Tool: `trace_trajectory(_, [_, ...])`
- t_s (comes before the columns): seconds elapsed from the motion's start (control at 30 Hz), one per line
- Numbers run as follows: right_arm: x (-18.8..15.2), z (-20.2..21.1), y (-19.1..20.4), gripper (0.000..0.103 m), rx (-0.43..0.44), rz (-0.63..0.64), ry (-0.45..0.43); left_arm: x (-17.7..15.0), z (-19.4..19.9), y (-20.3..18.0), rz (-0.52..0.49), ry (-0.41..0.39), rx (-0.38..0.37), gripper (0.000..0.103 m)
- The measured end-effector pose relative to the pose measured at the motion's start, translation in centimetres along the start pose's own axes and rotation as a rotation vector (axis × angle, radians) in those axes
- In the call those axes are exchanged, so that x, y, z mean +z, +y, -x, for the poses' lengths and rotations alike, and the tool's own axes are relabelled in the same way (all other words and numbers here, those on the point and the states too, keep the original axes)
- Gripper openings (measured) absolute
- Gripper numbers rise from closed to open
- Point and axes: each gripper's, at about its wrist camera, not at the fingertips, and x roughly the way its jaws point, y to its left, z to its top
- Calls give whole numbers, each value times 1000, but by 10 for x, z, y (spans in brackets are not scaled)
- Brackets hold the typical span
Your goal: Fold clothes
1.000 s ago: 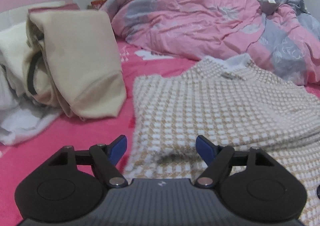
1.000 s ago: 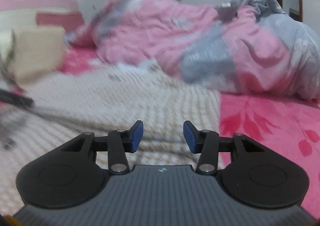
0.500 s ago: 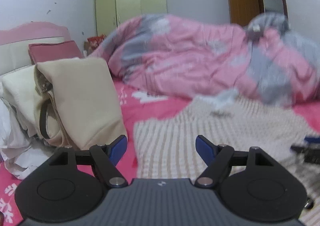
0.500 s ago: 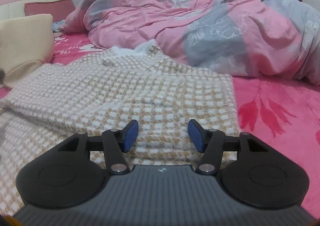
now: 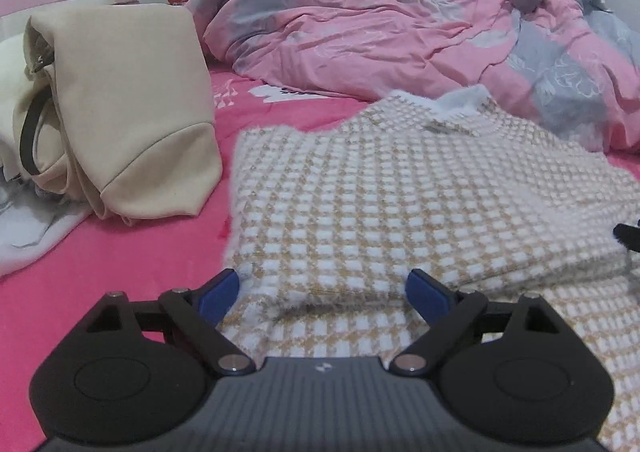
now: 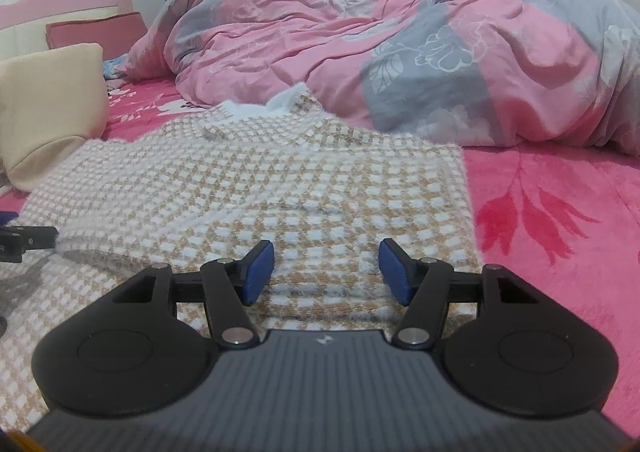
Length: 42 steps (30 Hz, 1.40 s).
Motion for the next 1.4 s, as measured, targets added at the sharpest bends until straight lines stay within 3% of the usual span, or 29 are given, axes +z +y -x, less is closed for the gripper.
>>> trace_trajectory(0.17, [0, 1, 2, 58, -9, 9, -2, -1, 27, -17, -52, -155, 22, 79])
trace_trajectory(0.33, [-1, 1, 2, 59, -14, 14, -7, 0, 48, -31, -93, -318, -28, 80])
trace_trajectory(0.37, [-1, 1, 2, 59, -13, 14, -8, 0, 45, -33, -99, -310, -40, 79])
trace_trajectory(0.43, [-2, 1, 2, 59, -12, 13, -9, -2, 27, -36, -106, -219, -42, 71])
trace_trajectory(0.47, [-2, 1, 2, 59, -12, 13, -9, -2, 18, -34, -90, -170, -49, 62])
trace_trajectory(0.53, [-2, 1, 2, 59, -12, 13, -10, 0, 2, -20, 0, -85, -81, 60])
trace_trajectory(0.63, [-2, 1, 2, 59, -11, 13, -10, 5, 3, -3, 100, -63, -115, 47])
trace_trajectory(0.87, [1, 6, 13, 57, -56, 66, -23, 3, 3, -14, 24, -60, -50, 47])
trace_trajectory(1.0, [18, 18, 16, 56, 6, 71, -58, 3, 4, -18, 10, -57, -38, 48])
trace_trajectory(1.07, [25, 19, 21, 56, -8, 87, -88, 3, 5, -20, 2, -58, -32, 49])
trace_trajectory(1.1, [25, 16, 23, 56, -17, 93, -83, 3, 5, -20, 0, -58, -30, 49])
trace_trajectory(1.2, [6, -16, 30, 58, -55, 133, 49, 3, 5, -20, -1, -58, -30, 49])
trace_trajectory(1.27, [11, -12, 38, 58, -83, 172, 37, 2, 5, -20, -1, -58, -30, 50])
trace_trajectory(1.4, [24, -7, 42, 56, -58, 175, 25, 2, 5, -21, -2, -58, -30, 51])
